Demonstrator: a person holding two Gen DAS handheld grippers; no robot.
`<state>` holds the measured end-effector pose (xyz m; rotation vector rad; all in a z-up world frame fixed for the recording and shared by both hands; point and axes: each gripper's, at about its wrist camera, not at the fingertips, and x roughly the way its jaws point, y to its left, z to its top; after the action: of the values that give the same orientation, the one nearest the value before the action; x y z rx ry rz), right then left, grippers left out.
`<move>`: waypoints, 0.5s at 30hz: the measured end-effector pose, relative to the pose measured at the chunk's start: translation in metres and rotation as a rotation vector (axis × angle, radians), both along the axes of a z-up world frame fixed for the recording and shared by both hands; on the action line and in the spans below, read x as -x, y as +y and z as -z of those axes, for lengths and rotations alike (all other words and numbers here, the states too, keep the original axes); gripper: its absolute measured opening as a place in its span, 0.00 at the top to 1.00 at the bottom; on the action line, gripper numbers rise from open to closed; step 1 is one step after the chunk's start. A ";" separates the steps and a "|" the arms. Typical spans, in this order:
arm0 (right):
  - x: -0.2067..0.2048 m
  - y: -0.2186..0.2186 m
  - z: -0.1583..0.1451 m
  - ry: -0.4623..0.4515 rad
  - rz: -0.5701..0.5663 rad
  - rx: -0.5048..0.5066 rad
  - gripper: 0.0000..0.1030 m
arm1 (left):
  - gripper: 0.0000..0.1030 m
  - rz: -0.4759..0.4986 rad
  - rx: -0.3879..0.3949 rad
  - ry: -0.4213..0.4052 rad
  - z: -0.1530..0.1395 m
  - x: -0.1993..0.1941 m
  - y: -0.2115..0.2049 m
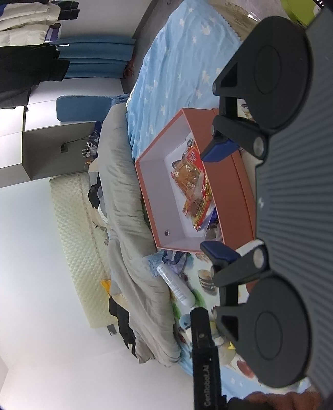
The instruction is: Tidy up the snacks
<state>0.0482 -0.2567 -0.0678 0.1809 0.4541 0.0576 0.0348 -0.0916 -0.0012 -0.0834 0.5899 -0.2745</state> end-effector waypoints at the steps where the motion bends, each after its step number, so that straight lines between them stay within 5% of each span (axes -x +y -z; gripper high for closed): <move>1: 0.000 0.000 -0.001 -0.003 -0.001 0.000 0.32 | 0.28 0.000 -0.001 -0.003 0.000 -0.001 0.000; 3: 0.001 0.000 -0.001 -0.012 -0.003 -0.003 0.32 | 0.25 0.013 0.001 0.001 -0.001 -0.002 0.002; 6: 0.001 -0.001 -0.001 -0.021 0.016 0.006 0.32 | 0.03 0.017 0.011 -0.011 -0.002 -0.002 0.002; 9: 0.000 -0.004 -0.001 -0.020 0.036 0.001 0.27 | 0.00 -0.037 -0.005 -0.021 -0.003 -0.005 0.004; 11: -0.001 -0.006 -0.001 -0.020 0.050 0.014 0.10 | 0.00 -0.051 -0.006 -0.013 -0.003 -0.007 0.006; 13: -0.001 -0.007 0.000 -0.020 0.061 0.024 0.02 | 0.00 -0.053 -0.009 -0.011 -0.002 -0.008 0.008; 15: -0.001 -0.008 0.000 -0.019 0.065 0.028 0.01 | 0.00 -0.058 -0.023 -0.008 0.000 -0.007 0.008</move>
<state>0.0495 -0.2645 -0.0682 0.1673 0.4293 -0.0109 0.0422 -0.0837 -0.0010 -0.0775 0.5811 -0.2115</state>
